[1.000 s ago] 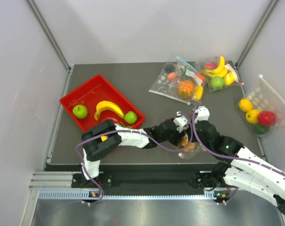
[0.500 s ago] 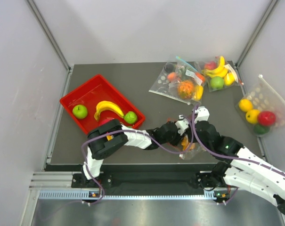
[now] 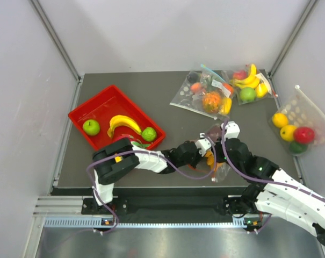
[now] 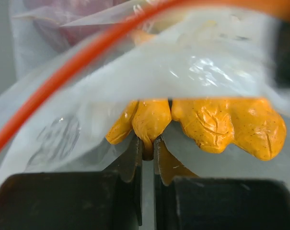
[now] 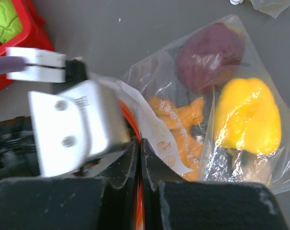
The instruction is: Open the zip-top bag and remove the fake food
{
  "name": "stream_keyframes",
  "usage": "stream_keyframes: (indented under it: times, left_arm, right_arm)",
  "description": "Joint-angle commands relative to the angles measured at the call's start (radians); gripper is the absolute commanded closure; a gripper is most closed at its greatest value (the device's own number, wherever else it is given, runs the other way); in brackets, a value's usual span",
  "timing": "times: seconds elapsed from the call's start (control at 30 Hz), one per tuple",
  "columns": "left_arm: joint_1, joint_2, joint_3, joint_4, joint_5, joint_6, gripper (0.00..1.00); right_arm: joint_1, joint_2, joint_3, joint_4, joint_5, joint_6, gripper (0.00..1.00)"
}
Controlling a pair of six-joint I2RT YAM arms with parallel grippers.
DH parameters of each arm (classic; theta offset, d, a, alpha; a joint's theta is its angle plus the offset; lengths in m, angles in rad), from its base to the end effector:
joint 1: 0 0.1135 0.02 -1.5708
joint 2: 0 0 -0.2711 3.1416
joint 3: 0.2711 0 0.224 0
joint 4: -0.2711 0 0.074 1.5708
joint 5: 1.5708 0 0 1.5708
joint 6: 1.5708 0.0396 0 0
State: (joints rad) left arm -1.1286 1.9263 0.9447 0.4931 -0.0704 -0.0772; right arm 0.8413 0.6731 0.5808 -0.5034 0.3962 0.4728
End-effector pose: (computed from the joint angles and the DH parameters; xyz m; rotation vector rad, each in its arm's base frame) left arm 0.1670 -0.3462 0.1683 1.0282 1.8619 -0.6630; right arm 0.0913 0.0792 0.2603 -0.1668 2.1283 0.3501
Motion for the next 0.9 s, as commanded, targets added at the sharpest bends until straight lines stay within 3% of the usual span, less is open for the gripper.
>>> stream_keyframes:
  times: [0.0,0.2,0.67,0.87]
  left_arm:
    - [-0.01,-0.139,-0.049,0.064,0.038,-0.013,1.0]
    - [-0.01,-0.28,-0.104,0.024,0.035,-0.042,1.0]
    - [-0.011,-0.48,-0.11,-0.359,0.038,-0.003,1.0]
    - [-0.011,-0.601,-0.164,-0.376,0.001,-0.015,1.0]
  right_arm:
    - [0.001,-0.015,0.014,0.048,0.03,0.007,1.0]
    - [-0.002,-0.012,0.008,0.031,0.046,0.01,1.0]
    - [-0.015,-0.035,0.04,-0.049,0.128,-0.002,1.0]
    - [-0.021,0.003,0.056,-0.044,0.135,-0.011,1.0]
